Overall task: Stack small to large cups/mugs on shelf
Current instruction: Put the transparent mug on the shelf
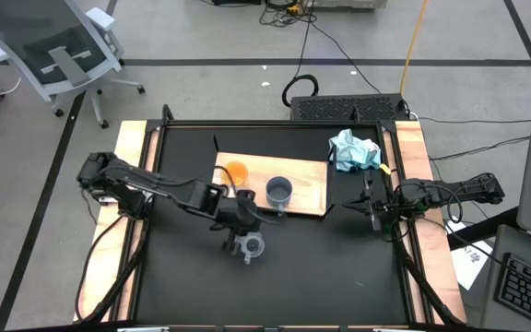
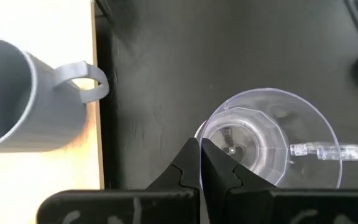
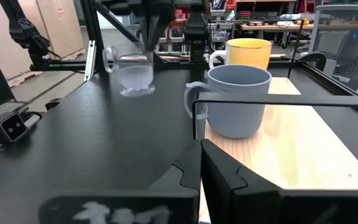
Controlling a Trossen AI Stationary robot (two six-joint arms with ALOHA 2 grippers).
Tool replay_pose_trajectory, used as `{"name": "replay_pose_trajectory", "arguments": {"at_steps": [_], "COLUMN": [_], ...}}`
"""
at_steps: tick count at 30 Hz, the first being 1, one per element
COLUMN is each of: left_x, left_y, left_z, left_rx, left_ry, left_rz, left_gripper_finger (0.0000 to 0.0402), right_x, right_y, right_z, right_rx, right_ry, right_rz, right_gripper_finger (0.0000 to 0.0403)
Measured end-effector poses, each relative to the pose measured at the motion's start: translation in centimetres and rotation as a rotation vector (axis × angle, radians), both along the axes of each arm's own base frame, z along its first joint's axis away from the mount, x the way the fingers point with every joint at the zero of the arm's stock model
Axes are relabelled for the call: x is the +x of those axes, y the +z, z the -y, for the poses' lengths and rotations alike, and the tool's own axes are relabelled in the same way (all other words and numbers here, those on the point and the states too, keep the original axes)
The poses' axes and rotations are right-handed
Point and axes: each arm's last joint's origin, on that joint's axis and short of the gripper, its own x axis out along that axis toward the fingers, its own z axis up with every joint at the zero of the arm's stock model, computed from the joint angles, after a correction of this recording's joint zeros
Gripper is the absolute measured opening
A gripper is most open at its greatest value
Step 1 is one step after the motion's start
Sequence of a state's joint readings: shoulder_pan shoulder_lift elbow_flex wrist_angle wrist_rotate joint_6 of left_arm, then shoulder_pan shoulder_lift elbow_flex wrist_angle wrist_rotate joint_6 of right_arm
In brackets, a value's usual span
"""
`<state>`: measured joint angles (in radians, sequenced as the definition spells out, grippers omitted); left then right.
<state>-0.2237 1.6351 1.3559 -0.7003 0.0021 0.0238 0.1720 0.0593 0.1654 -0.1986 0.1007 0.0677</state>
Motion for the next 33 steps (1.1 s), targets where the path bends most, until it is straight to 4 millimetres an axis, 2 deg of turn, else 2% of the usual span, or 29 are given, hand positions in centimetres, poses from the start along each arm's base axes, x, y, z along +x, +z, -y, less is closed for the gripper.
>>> {"name": "replay_pose_trajectory", "arguments": {"at_steps": [7,15,20,27,33], "left_x": [4.5,7.8,9.8,11.8,12.3], "left_y": [-0.1,1.0,1.5,1.4,1.5], "left_z": [1.1,1.1,0.6,-0.2,-0.7], "left_rx": [0.019,0.048,0.017,0.001,0.002], "left_ry": [-0.064,-0.108,-0.135,-0.164,-0.168], "left_rz": [-0.046,-0.045,-0.038,-0.029,-0.004], "left_gripper_finger": [0.0001,0.0001,0.0001,0.0001,0.0001], "right_x": [0.1,0.3,0.4,0.5,0.5], "right_y": [-0.1,-1.4,-1.4,-1.1,-1.0], "right_z": [0.0,0.0,-0.1,-0.1,-0.1], "right_rx": [0.005,-0.004,0.005,0.004,0.004], "right_ry": [-0.004,-0.002,-0.004,-0.002,-0.002], "right_rz": [-0.004,-0.029,-0.017,0.033,0.033], "right_gripper_finger": [0.0000,0.0000,0.0000,0.0000,0.0000]}}
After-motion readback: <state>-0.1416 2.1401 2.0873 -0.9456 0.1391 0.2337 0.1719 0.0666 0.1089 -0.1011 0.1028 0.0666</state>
